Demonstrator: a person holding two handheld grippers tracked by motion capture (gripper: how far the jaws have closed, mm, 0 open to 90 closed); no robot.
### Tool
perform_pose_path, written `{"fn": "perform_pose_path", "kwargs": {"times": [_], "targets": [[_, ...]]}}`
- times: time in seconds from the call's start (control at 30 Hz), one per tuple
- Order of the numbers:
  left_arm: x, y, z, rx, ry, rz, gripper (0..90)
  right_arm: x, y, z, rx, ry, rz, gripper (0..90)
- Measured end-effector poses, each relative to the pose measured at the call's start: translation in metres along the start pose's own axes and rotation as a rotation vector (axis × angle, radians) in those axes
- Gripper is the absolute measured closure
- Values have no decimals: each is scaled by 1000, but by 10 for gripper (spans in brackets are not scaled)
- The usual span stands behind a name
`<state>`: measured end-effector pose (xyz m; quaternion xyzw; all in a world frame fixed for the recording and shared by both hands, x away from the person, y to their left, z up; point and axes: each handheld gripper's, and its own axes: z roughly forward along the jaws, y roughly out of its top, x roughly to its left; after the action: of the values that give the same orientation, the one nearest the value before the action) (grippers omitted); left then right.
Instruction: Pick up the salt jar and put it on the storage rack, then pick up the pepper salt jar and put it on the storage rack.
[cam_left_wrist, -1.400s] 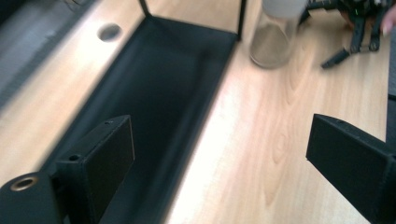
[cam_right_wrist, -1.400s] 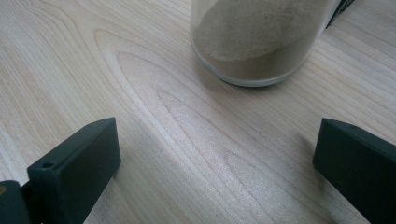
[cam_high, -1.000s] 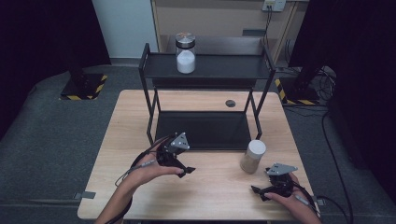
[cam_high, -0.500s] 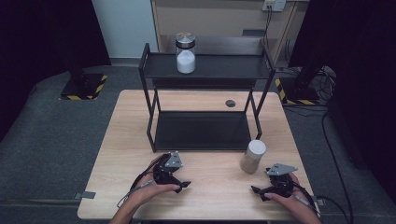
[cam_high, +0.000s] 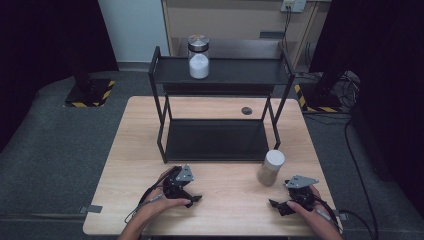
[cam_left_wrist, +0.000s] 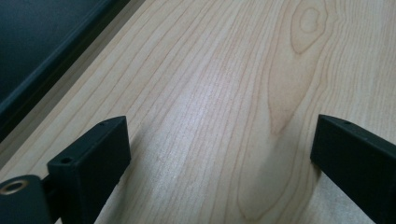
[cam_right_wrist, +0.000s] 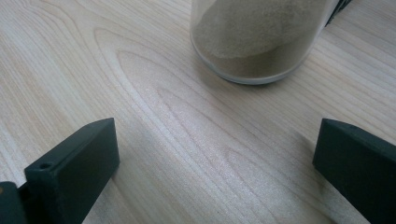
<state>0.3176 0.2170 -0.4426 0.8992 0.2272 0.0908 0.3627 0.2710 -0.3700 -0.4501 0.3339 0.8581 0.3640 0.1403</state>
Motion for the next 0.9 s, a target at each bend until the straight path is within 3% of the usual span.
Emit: {"fn": "perform_pose_path", "kwargs": {"times": [0.53, 0.67, 0.9], "targets": [[0, -7, 2, -24, -6, -7, 0, -3, 0, -1, 2, 11, 3, 32], [0, -7, 2, -24, -6, -7, 0, -10, -5, -11, -44, 19, 48, 51], [0, -7, 2, -25, -5, -7, 0, -12, 2, -31, -89, 13, 42, 69]]}}
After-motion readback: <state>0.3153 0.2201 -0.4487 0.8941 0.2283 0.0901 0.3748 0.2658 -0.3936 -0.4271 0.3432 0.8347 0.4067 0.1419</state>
